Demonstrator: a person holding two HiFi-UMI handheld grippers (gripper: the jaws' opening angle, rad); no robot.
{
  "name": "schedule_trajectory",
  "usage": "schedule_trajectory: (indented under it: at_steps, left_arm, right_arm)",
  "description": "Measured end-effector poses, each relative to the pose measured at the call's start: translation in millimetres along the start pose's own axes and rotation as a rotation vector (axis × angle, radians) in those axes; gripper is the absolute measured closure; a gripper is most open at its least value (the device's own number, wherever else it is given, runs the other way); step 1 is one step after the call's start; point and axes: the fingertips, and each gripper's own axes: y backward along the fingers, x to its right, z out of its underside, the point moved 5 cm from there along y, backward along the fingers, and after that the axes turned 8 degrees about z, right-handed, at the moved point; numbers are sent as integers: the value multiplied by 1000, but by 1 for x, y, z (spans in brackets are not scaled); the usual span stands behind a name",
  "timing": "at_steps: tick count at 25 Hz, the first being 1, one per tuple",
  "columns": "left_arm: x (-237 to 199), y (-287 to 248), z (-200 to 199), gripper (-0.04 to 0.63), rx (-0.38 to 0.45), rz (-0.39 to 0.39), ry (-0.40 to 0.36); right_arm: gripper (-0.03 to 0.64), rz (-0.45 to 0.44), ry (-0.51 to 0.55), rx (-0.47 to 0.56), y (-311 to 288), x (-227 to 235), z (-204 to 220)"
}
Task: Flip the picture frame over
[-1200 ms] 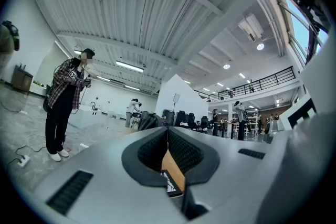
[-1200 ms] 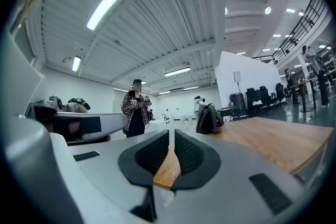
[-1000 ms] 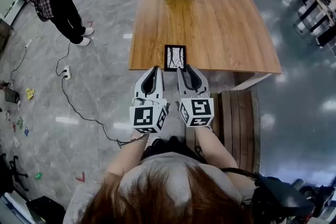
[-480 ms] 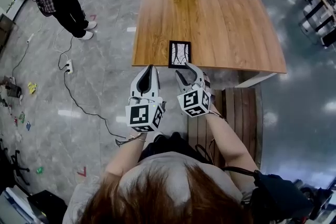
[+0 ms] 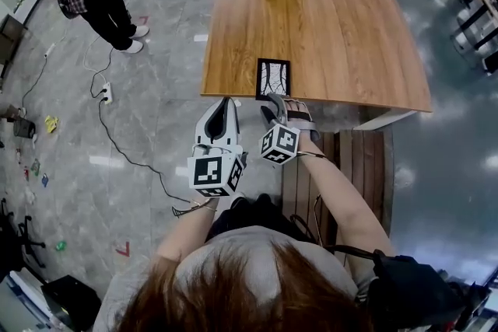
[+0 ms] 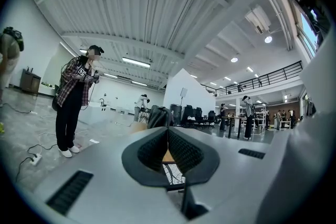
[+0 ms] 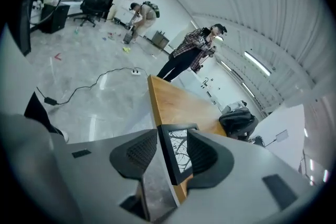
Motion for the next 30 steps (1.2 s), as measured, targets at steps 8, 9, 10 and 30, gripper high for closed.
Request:
schedule_trajectory:
  at_steps: [8, 9, 10, 30]
  left_arm:
    - [1, 1, 9, 588, -24, -6, 0]
    - [0, 1, 9, 588, -25, -10, 0]
    - [-2, 1, 10, 588, -26, -16, 1]
    - [-15, -4, 14, 588, -34, -41, 11]
  right_arm:
    - [453, 16, 179, -107, -36, -12, 22]
    - [453, 17, 206, -115, -39, -14, 24]
    - [454, 21, 232, -124, -42, -15, 25]
    - [523, 53, 230, -124, -48, -18, 28]
